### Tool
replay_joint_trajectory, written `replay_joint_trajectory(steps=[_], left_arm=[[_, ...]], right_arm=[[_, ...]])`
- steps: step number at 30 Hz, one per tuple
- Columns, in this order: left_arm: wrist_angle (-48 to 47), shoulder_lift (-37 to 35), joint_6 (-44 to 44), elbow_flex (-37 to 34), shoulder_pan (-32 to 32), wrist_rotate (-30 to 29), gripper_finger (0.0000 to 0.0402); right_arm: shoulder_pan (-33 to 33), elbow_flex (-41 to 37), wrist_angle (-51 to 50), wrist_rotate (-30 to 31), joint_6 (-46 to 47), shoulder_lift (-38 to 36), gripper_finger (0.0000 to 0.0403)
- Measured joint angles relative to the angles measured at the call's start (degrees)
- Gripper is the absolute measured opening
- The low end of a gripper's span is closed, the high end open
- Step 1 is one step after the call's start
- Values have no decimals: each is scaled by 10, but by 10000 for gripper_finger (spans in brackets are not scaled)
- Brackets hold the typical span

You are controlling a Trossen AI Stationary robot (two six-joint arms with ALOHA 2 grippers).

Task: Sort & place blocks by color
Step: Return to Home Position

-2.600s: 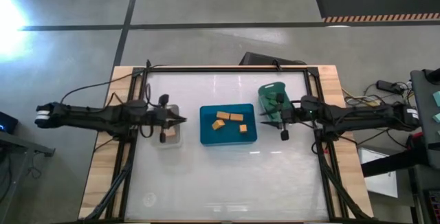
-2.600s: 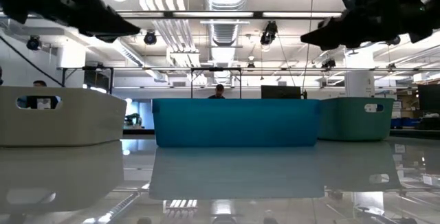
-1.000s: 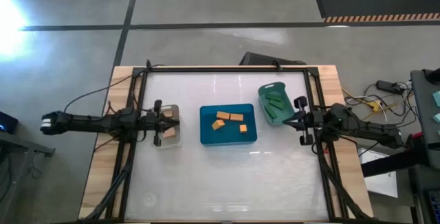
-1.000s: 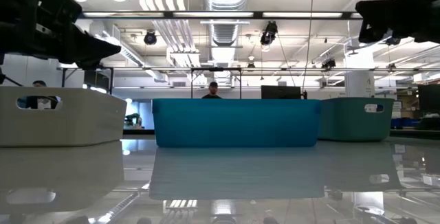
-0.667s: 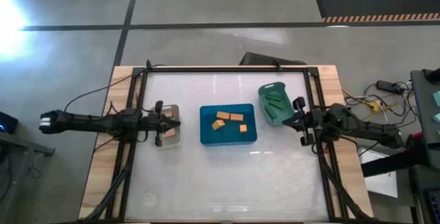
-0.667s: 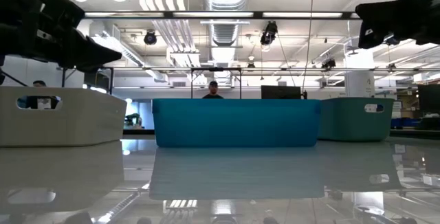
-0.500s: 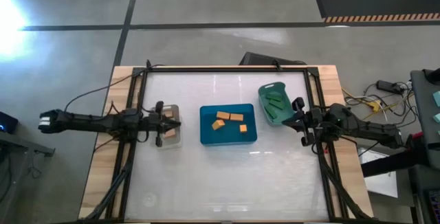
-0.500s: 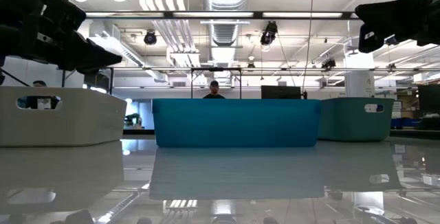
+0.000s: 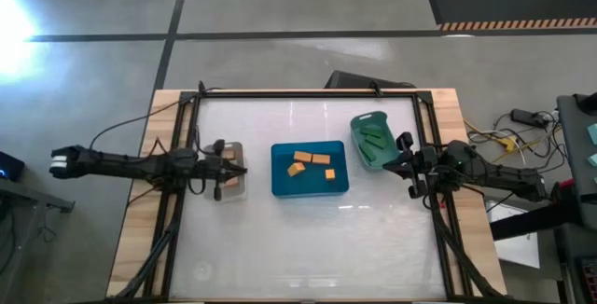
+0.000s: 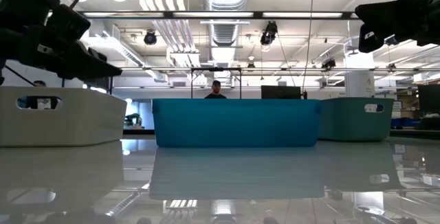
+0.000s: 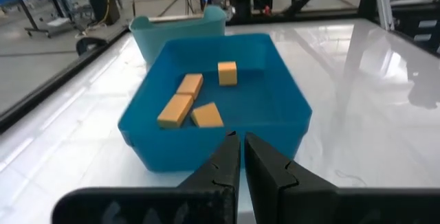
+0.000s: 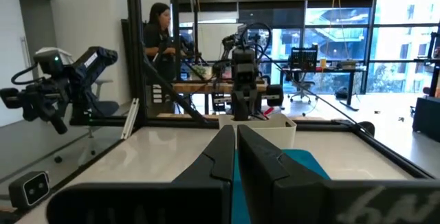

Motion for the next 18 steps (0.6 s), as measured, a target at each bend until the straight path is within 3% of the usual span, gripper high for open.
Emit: replay_joint_trajectory(steps=[18], left_arm=[[2,60,0,0,0,0,6]], right_arm=[[0,0,0,0,0,0,9]])
